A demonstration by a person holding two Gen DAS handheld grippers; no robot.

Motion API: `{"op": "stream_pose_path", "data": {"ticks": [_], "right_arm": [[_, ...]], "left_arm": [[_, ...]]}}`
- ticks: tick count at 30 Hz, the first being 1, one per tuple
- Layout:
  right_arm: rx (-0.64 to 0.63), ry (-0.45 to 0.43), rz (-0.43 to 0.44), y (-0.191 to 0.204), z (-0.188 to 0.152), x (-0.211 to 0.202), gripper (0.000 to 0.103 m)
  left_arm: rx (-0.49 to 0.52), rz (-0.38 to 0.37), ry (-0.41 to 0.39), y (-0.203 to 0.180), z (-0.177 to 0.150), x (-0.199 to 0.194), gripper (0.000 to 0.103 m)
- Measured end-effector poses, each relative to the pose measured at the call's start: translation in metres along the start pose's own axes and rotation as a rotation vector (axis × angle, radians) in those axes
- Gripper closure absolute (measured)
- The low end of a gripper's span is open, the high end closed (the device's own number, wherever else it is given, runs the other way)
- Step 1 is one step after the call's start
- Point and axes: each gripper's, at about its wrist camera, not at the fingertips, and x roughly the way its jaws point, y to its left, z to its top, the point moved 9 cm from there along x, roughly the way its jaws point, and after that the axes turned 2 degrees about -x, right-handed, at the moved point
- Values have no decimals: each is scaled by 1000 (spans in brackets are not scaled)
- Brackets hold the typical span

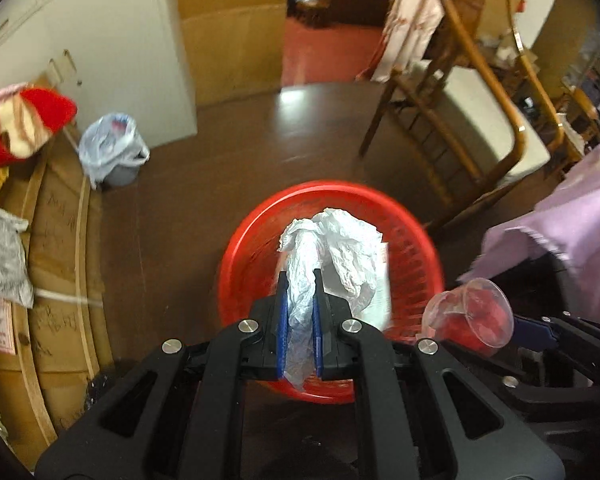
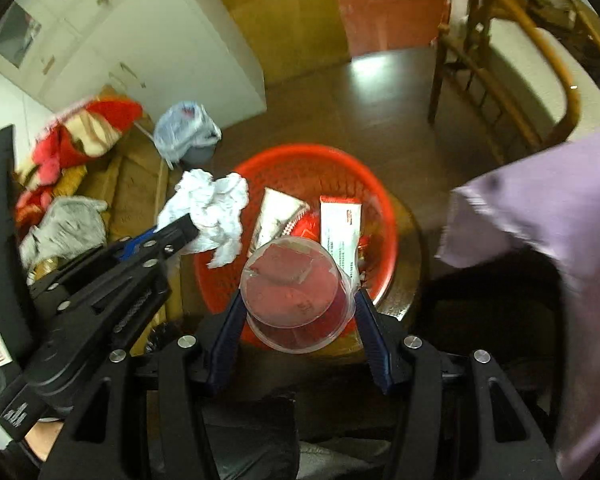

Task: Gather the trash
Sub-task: 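Open both tools to drop the bag and jelly cup into the basket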

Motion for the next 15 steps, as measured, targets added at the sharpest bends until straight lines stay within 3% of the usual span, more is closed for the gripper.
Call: {"op": "stream_pose_path", "data": {"ticks": [4,7,9,11,13,15], "right_arm": [[-15,53,-10,1,-2,32,47],[-9,57,-3,-3,-3,46,43],[-6,51,-16,-7,-3,50,31],[15,33,-25,-14,-2,49,26],[30,28,-17,-16,-2,47,25],[23,23,-33,-18,-6,39,24]], "left_arm": [[-1,32,69,11,-9,27,87],[8,57,71,16,-10,31,82],[1,64,60,19,-9,29,71],[-2,71,52,22,-7,26,52],[1,79,33,22,-5,21,40],[3,103,25,25,-5,18,36]]}}
